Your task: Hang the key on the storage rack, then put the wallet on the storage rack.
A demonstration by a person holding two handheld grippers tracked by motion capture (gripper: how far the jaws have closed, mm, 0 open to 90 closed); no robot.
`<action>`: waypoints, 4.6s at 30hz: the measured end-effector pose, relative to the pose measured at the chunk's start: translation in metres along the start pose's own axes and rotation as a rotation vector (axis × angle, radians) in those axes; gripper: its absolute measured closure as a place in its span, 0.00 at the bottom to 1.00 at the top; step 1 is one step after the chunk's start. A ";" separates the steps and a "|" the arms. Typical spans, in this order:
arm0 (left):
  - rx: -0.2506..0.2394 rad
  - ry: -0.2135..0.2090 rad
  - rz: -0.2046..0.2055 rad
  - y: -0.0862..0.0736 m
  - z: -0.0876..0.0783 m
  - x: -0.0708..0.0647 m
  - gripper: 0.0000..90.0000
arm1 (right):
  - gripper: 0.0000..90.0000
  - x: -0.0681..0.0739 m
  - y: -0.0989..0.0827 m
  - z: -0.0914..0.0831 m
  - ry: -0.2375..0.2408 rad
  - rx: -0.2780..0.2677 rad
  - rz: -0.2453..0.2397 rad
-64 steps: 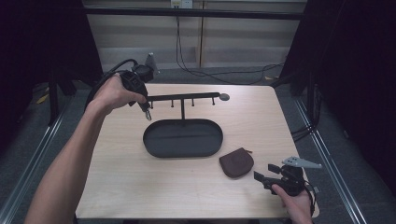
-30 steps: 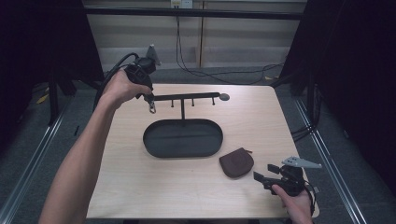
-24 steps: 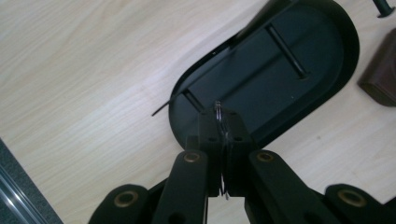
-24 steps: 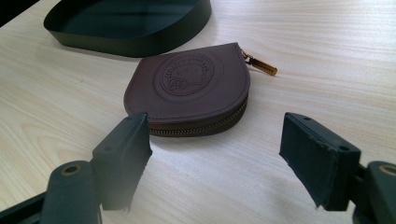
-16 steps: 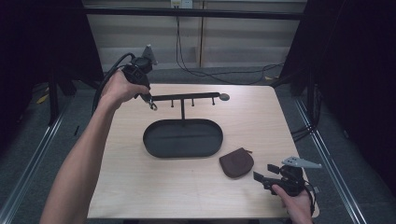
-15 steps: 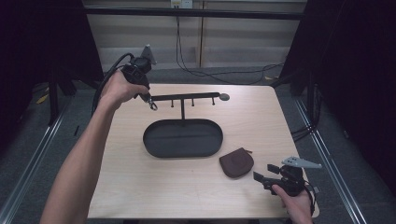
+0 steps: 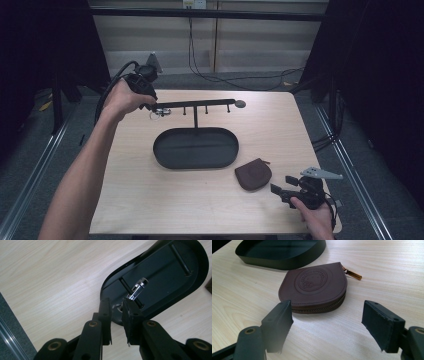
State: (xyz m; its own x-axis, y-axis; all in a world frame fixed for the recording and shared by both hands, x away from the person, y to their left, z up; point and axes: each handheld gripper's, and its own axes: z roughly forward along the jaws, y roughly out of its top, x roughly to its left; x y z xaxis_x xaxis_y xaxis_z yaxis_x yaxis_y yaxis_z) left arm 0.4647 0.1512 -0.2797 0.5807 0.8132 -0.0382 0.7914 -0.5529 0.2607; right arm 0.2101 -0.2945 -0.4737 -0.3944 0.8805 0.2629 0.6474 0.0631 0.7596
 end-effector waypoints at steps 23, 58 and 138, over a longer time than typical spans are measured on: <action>-0.130 -0.048 0.013 -0.050 0.003 0.007 0.47 | 0.27 0.002 -0.001 -0.001 0.001 0.004 -0.008; -0.474 -0.155 -0.059 -0.180 0.079 0.000 0.22 | 0.27 0.003 0.000 0.002 0.013 0.037 -0.029; -0.564 -0.277 0.000 -0.284 0.120 -0.042 0.19 | 0.18 0.008 0.103 0.094 -0.022 0.740 -0.033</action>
State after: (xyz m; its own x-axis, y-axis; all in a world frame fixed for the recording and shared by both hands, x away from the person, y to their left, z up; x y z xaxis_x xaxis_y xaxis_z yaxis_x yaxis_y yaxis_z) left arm 0.2381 0.2525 -0.4682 0.6682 0.6944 -0.2671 0.6130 -0.3104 0.7266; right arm 0.3350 -0.2370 -0.4490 -0.4129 0.8816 0.2288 0.9090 0.3829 0.1650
